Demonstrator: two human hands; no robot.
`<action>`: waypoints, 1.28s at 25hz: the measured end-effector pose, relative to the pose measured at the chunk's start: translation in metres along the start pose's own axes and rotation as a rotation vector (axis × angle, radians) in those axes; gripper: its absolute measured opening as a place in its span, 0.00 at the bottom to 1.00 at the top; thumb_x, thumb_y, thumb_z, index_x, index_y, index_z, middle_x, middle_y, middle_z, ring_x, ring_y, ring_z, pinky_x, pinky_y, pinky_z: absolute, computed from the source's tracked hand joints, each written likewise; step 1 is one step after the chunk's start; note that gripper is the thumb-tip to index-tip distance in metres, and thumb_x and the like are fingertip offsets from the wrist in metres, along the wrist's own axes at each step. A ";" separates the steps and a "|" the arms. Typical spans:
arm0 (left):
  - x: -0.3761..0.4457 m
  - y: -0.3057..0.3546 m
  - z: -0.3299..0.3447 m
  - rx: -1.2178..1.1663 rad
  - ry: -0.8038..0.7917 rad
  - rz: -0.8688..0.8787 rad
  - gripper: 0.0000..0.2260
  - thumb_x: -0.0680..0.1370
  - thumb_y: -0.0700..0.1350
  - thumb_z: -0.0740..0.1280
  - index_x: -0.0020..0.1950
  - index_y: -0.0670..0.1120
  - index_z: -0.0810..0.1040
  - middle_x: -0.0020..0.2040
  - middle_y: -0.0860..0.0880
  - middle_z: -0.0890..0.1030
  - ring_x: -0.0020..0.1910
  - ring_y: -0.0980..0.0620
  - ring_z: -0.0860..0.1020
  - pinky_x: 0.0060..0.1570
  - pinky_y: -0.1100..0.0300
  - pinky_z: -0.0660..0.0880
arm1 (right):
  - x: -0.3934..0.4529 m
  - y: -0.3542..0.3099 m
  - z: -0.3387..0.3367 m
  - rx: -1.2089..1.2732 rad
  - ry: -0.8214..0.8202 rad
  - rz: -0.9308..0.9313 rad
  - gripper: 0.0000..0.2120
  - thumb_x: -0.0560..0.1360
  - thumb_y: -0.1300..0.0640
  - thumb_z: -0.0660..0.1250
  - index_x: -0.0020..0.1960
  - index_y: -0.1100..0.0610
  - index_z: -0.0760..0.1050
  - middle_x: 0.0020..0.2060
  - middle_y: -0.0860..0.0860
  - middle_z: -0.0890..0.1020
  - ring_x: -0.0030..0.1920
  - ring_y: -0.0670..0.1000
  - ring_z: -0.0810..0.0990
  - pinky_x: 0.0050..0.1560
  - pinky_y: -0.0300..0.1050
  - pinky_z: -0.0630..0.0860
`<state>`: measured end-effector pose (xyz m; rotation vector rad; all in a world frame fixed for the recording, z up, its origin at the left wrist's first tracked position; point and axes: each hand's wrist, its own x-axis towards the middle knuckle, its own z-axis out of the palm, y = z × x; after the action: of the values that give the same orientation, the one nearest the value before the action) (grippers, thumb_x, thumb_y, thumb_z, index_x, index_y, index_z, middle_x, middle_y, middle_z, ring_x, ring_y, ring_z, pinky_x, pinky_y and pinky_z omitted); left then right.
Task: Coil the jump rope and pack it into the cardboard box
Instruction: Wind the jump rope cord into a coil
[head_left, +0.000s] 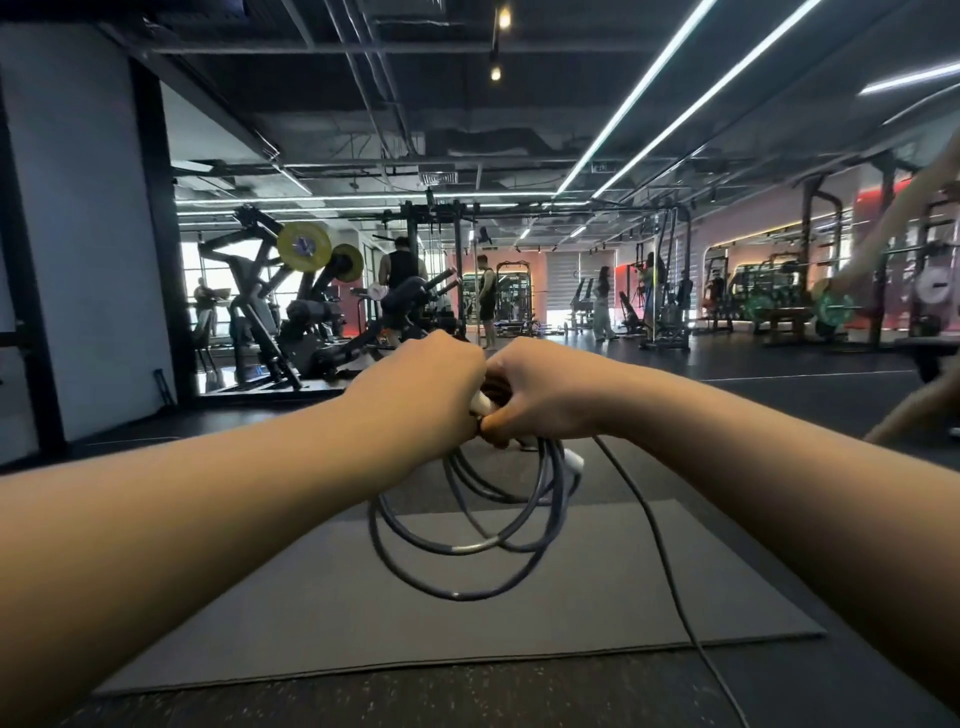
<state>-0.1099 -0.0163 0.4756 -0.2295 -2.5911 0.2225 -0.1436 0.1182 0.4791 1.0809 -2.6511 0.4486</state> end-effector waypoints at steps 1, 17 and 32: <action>-0.001 -0.004 0.001 0.032 -0.007 -0.010 0.09 0.76 0.49 0.70 0.45 0.48 0.70 0.36 0.49 0.71 0.40 0.45 0.73 0.39 0.54 0.72 | -0.002 0.003 -0.001 -0.018 0.012 -0.002 0.06 0.71 0.58 0.74 0.39 0.56 0.78 0.34 0.54 0.80 0.32 0.51 0.74 0.37 0.49 0.72; -0.005 -0.012 0.001 -0.099 -0.441 0.340 0.08 0.83 0.52 0.61 0.54 0.49 0.69 0.42 0.54 0.76 0.42 0.50 0.76 0.42 0.56 0.73 | -0.014 0.013 0.016 -0.136 -0.074 -0.052 0.15 0.75 0.48 0.70 0.34 0.54 0.75 0.30 0.51 0.75 0.29 0.48 0.69 0.30 0.42 0.63; -0.021 -0.104 0.037 -0.159 -0.332 -0.065 0.10 0.83 0.52 0.59 0.44 0.50 0.71 0.40 0.52 0.76 0.37 0.53 0.74 0.43 0.55 0.74 | -0.027 0.071 -0.009 0.084 0.217 0.114 0.30 0.74 0.31 0.66 0.31 0.56 0.70 0.25 0.52 0.70 0.23 0.50 0.71 0.24 0.43 0.70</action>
<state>-0.1232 -0.1257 0.4551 -0.1770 -2.9449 0.0318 -0.1746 0.1866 0.4646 0.8526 -2.5283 0.6661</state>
